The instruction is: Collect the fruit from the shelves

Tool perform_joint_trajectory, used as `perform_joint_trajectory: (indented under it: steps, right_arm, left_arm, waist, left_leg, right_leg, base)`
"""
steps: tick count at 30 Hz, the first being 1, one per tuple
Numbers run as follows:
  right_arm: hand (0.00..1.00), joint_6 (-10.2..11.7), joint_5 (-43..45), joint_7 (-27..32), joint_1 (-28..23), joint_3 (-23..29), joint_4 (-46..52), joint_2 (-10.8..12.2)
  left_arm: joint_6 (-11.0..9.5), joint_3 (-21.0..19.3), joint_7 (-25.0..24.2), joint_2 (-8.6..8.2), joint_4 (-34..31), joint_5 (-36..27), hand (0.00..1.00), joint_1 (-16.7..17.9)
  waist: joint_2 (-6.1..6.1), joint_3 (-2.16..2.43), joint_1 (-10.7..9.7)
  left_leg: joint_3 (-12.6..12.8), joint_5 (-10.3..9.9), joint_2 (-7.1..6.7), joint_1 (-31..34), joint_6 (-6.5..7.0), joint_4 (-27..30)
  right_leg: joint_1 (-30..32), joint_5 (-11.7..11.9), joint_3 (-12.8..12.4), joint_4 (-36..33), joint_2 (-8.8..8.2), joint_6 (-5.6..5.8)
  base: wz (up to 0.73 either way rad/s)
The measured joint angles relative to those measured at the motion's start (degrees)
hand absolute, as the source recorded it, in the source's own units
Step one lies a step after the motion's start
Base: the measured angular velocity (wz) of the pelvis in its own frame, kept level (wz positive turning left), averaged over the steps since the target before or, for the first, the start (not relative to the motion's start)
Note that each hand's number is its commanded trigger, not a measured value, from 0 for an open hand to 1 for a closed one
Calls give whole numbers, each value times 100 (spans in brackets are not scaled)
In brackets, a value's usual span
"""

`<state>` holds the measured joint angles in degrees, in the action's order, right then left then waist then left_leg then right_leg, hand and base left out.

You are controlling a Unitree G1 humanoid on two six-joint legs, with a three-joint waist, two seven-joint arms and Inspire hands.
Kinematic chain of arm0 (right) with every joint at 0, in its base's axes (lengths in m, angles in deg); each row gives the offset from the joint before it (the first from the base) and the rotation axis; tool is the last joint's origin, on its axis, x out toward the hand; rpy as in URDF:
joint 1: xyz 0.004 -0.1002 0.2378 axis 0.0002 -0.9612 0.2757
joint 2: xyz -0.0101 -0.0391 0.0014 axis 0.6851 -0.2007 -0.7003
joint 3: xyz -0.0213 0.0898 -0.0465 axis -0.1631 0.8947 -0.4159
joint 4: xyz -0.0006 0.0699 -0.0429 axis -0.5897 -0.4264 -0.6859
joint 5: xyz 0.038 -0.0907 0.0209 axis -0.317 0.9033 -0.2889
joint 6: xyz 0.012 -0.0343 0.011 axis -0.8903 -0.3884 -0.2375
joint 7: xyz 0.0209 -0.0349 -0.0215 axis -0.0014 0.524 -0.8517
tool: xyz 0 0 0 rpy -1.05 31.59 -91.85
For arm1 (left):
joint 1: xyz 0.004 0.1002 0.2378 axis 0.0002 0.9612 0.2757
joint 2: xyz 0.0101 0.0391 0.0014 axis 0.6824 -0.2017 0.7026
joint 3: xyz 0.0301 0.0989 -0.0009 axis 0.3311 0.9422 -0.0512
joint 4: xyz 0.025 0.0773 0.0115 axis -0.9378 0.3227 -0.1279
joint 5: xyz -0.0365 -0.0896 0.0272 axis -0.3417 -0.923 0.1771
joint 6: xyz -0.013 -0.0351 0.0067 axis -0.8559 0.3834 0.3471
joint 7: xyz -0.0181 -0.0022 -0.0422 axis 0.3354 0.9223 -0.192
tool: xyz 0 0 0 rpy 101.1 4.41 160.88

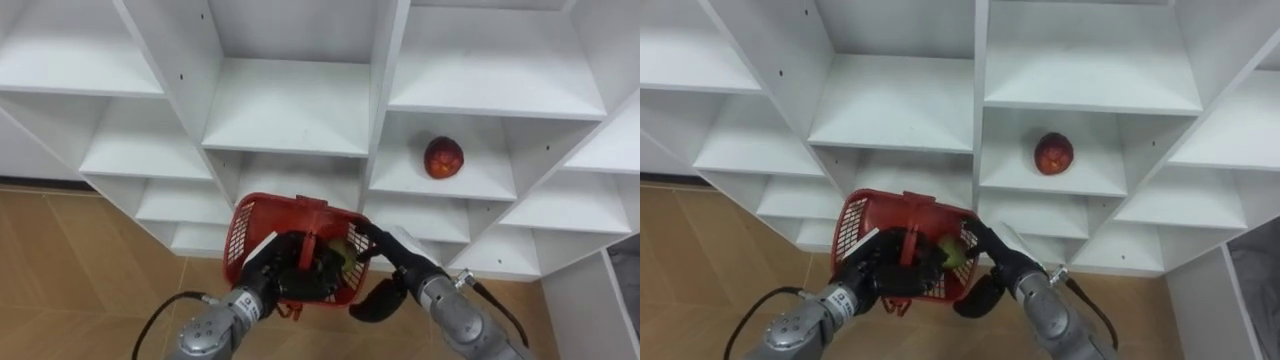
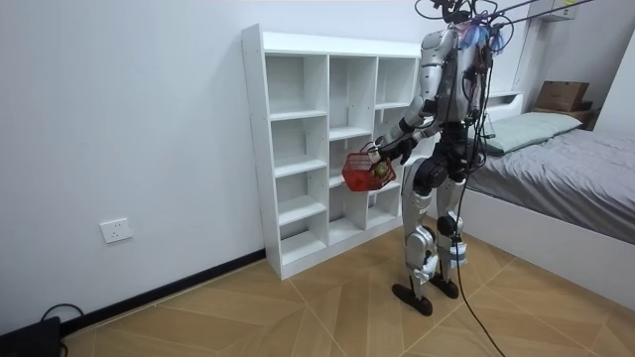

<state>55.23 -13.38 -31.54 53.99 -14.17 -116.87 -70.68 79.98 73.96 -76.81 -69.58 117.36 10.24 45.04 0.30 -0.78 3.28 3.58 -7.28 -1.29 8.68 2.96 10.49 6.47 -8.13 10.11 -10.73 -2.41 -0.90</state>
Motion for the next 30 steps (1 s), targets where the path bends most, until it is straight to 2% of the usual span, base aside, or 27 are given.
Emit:
perform_joint_trajectory:
  steps: [5,11,15,18,23,26,27,30]
  right_arm:
    - [0,-49,-196,-283,-239,5,389,-39]
    - [0,-54,-234,-610,-457,16,1127,-280]
    - [0,-42,-330,-661,-688,156,1855,-418]
    - [0,-44,-660,-668,-889,281,2135,-436]
    - [0,-36,-1123,-746,-941,459,2161,-453]
    - [0,-21,-1210,-729,-939,593,2171,-462]
    - [0,-21,-1316,-725,-940,624,2177,-461]
    - [0,17,-1453,-655,-947,688,2177,-460]
  left_arm:
    - [4,-111,21,55,6,4,100,149]
    - [2,-119,4,74,5,10,100,206]
    - [-1,-266,6,78,-57,65,100,388]
    - [-1,-349,6,91,-117,69,100,483]
    - [-31,-476,14,154,-224,62,100,498]
    - [-87,-507,23,183,-224,59,100,498]
    - [-87,-521,31,204,-222,59,100,502]
    - [-87,-548,46,256,-221,64,100,505]
  waist:
    - [-6,-3,4]
    - [-93,-56,-1]
    - [-91,-53,-19]
    - [-47,-49,-11]
    - [34,-47,-35]
    - [86,-19,-89]
    - [98,-24,-128]
    - [94,-23,-173]
  left_leg:
    - [105,-4,0,-147,3,-96]
    - [104,-45,4,-315,1,-98]
    - [112,-44,6,-360,-1,-100]
    - [108,-56,1,-475,-8,-114]
    - [103,-80,2,-632,-15,-115]
    - [104,-81,3,-656,-15,-111]
    - [104,-81,3,-698,-15,-111]
    - [121,-109,6,-853,-12,-111]
  right_leg:
    - [-81,-4,-52,12,1,7]
    - [-237,-13,-69,27,18,21]
    - [-279,-20,-77,42,10,20]
    - [-416,-27,-166,108,46,30]
    - [-573,-29,-207,121,67,33]
    - [-603,-29,-201,119,75,33]
    - [-643,-29,-199,119,75,32]
    - [-794,-32,-212,131,79,37]
  base:
    - [-10]
    - [-2]
    - [0]
    - [0]
    - [-3]
    - [0]
    - [0]
    - [-3]
